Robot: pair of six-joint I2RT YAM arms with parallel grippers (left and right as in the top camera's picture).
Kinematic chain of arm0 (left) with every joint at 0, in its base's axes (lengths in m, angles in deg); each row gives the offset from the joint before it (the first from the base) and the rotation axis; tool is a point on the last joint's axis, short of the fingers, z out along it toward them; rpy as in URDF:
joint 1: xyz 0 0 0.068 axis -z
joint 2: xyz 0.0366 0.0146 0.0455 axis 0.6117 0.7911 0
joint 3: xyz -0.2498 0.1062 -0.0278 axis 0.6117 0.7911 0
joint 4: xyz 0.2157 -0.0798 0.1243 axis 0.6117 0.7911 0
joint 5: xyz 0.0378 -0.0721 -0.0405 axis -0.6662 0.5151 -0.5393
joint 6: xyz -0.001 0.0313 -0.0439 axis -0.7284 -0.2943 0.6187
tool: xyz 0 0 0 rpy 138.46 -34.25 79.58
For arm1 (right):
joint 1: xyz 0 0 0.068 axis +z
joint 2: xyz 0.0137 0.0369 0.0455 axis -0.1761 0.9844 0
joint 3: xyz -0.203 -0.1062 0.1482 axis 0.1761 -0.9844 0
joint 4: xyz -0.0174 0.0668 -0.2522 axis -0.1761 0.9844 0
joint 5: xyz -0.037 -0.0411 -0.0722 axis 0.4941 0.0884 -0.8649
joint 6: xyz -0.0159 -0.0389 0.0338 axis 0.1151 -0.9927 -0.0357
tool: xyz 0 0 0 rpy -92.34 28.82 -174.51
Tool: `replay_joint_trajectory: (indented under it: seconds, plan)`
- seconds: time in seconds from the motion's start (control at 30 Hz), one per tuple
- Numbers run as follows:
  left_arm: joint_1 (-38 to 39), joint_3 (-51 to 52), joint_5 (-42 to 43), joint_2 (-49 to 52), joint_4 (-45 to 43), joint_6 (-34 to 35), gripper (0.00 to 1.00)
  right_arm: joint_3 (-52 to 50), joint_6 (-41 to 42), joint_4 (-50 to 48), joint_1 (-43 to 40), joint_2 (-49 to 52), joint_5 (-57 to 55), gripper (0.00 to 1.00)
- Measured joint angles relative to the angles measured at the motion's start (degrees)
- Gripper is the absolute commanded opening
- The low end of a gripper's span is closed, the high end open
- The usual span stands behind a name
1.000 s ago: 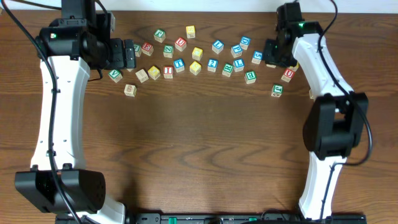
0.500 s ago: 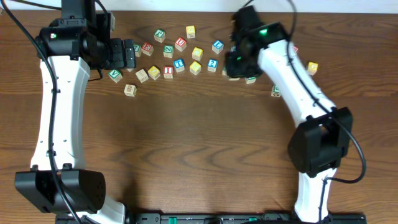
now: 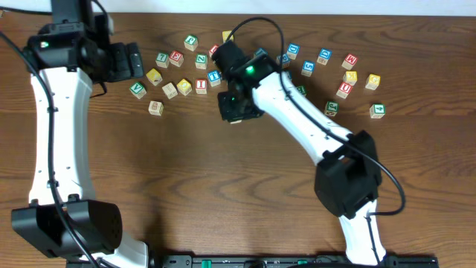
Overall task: Spell out AI2
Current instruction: 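Carry the red A block forward and set it on open table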
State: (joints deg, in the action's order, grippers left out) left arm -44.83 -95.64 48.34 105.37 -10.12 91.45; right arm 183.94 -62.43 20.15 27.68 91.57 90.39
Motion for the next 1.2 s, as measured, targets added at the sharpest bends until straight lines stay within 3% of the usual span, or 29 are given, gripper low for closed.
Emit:
replay_joint_trajectory:
  seconds: [0.37, 1.2]
  plan:
    - [-0.87, 0.0, 0.0, 0.0, 0.0, 1.79, 0.98, -0.02, 13.05, -3.74, 2.97, 7.54, -4.66, 0.22]
    - [-0.87, 0.0, 0.0, 0.0, 0.02, 1.97, 0.98, -0.61, 20.74, -6.84, 4.22, 8.94, -10.4, 0.24]
